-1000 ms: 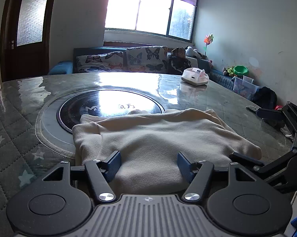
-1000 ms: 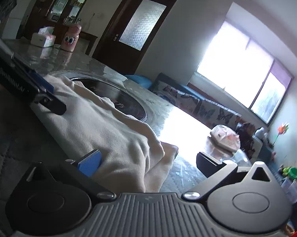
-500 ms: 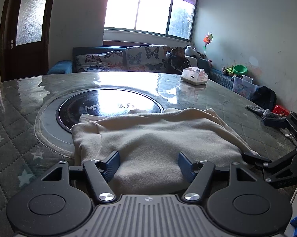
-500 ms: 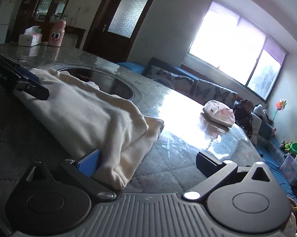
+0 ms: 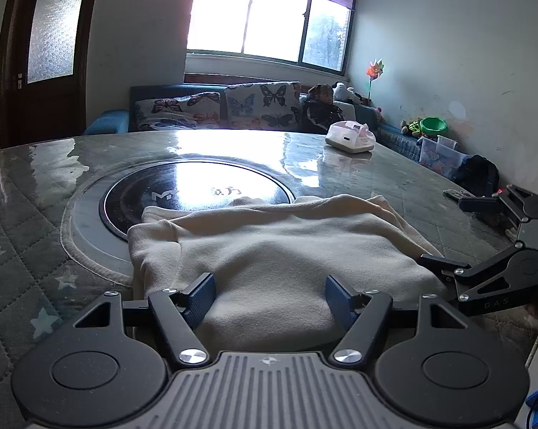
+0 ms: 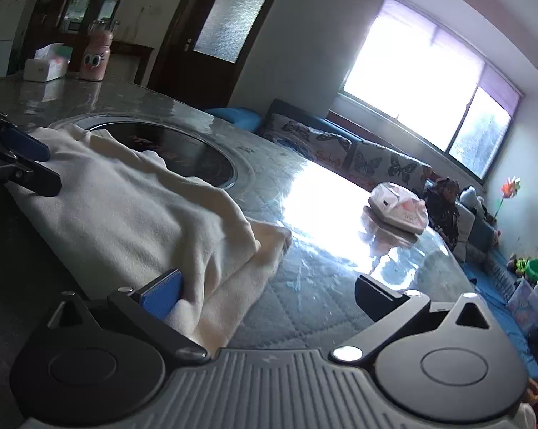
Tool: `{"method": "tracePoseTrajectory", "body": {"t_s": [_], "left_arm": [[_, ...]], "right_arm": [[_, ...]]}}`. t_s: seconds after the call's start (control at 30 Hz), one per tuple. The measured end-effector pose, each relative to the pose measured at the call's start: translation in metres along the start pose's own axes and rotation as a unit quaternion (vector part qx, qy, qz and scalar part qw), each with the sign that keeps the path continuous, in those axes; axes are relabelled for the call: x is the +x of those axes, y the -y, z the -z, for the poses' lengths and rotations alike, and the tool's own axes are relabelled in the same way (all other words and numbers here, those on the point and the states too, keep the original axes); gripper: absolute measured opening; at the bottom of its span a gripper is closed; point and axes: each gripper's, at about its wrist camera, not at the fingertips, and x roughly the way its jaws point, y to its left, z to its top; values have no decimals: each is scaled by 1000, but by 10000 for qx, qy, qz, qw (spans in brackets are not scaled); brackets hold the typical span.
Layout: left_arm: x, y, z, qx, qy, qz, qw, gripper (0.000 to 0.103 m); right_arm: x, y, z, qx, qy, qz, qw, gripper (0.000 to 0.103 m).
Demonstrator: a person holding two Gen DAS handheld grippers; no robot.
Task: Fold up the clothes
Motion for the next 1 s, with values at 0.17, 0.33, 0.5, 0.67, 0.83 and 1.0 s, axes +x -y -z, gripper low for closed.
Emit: {"method": "tracePoseTrajectory", "body": {"t_s": [0.17, 0.33, 0.5, 0.67, 0.83, 1.0], "left_arm": [[1, 0, 0, 23, 4, 23, 10000, 74], [2, 1, 0, 35, 4, 29, 10000, 75], [1, 0, 0, 11, 6, 49, 10000, 75], [1, -1, 1, -1, 13, 90, 10000, 77], [1, 0, 1, 38, 6, 86, 10000, 78], [1, 1, 1, 41, 4, 86, 10000, 78]], "right_arm": [[-6, 6, -11, -75, 7, -110, 9999, 103], [10, 10, -28, -51, 107, -133, 9998, 103], [34, 10, -21, -44, -145, -191, 9997, 103], [28, 14, -22, -113, -152, -196, 9996, 103], [31, 19, -45, -27, 32, -227, 9997, 103], [60, 13, -52, -233, -96, -309, 9992, 103]]}}
